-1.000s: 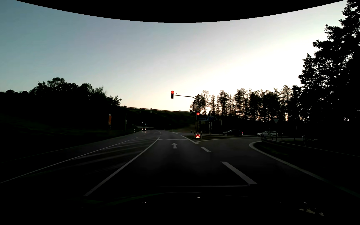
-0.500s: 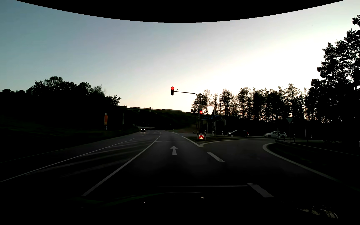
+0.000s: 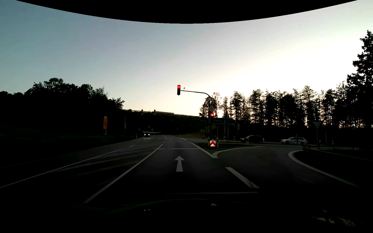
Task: Follow the waypoints while adhering to traffic rules and regulations
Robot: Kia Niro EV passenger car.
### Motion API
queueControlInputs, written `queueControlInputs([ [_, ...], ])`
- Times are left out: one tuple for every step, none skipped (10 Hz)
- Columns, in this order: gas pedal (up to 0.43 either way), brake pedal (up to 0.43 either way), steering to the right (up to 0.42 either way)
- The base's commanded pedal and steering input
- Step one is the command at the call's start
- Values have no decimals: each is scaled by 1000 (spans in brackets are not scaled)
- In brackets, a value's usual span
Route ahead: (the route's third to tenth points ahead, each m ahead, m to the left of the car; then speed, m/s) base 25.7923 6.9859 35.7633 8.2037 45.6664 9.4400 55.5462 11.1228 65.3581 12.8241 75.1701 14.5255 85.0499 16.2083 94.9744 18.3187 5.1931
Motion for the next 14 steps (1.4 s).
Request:
queueControlInputs([
  [0, 116, -7],
  [0, 122, -7],
  [0, 128, -7],
  [0, 128, -7],
  [0, 128, -7],
  [0, 134, -7],
  [0, 134, -7],
  [0, 140, -6],
  [0, 134, -7],
  [0, 140, -7],
  [0, 134, -7],
  [0, 140, -7],
  [0, 140, -8],
  [0, 134, -10],
])
